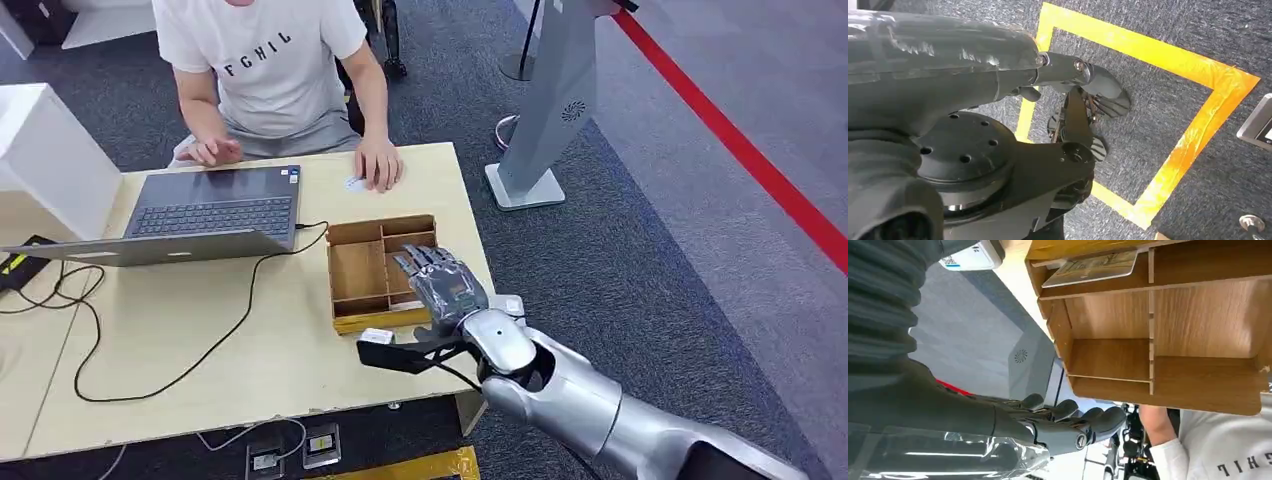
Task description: Pass the card to the sensor for recognition and then transmit it.
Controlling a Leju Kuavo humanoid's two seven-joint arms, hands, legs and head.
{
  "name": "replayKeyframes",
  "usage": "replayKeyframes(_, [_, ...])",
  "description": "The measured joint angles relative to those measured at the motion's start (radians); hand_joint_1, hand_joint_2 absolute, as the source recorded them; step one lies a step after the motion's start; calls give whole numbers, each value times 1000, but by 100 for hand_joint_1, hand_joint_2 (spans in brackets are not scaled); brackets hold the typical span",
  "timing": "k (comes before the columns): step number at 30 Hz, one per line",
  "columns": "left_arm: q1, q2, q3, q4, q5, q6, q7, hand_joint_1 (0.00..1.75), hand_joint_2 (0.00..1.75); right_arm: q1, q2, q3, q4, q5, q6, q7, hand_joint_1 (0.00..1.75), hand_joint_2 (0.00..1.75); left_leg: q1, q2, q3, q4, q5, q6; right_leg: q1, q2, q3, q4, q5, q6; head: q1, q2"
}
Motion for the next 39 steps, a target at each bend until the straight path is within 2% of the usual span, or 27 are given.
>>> replayKeyframes(39, [0, 0, -24, 0, -8, 0, 0, 0, 0, 3, 26, -52, 146, -27, -5, -21, 0, 175, 0, 0, 0, 0, 0, 0, 0, 0, -1, 0, 0, 0, 0, 0])
